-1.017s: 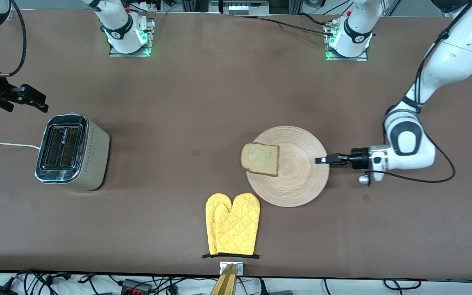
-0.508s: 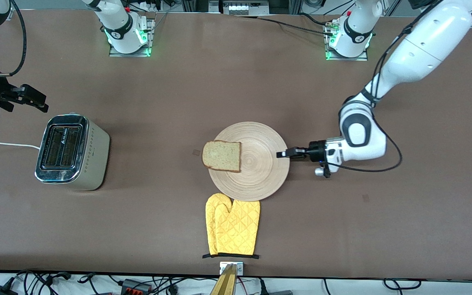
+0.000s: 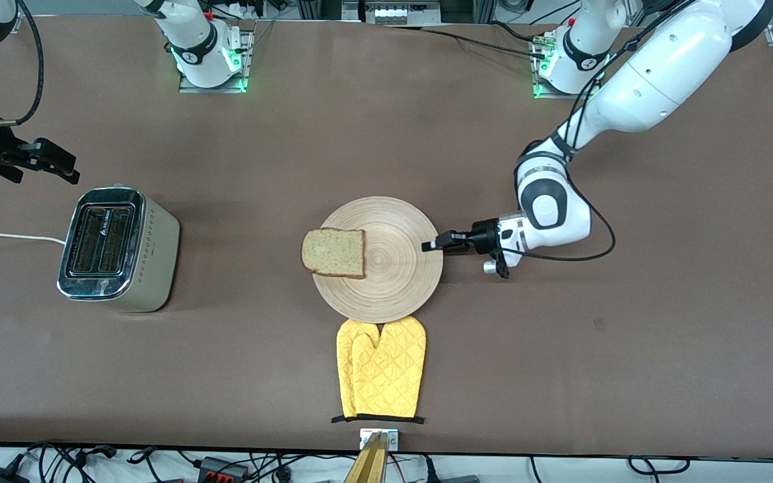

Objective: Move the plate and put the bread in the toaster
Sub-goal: 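Slide the plate with the left gripper toward the oven mitt, then release the plate with the left gripper while the right gripper reaches the bread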

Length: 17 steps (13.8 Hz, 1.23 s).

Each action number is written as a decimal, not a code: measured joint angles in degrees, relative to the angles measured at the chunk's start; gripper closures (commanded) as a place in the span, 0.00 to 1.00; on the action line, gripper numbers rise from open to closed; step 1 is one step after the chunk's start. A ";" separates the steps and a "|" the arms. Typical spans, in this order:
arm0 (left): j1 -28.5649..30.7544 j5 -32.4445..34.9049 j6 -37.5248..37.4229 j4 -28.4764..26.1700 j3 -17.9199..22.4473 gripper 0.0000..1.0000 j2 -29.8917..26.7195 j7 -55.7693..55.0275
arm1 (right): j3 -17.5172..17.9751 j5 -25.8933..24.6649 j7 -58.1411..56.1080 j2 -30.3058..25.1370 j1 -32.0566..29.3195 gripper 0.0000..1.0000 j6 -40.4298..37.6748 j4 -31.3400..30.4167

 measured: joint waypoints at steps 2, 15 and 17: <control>-0.94 -1.96 1.34 0.00 0.01 0.99 0.84 2.19 | -0.01 -0.02 0.00 0.00 -0.01 0.00 0.00 0.00; -3.96 -2.50 7.92 0.31 0.24 0.00 1.09 3.81 | 0.52 1.36 0.15 3.06 4.93 0.24 0.91 -1.90; -2.73 -2.50 7.94 0.42 0.30 0.00 1.06 4.21 | 0.56 4.49 0.15 5.09 6.12 0.27 2.22 -1.98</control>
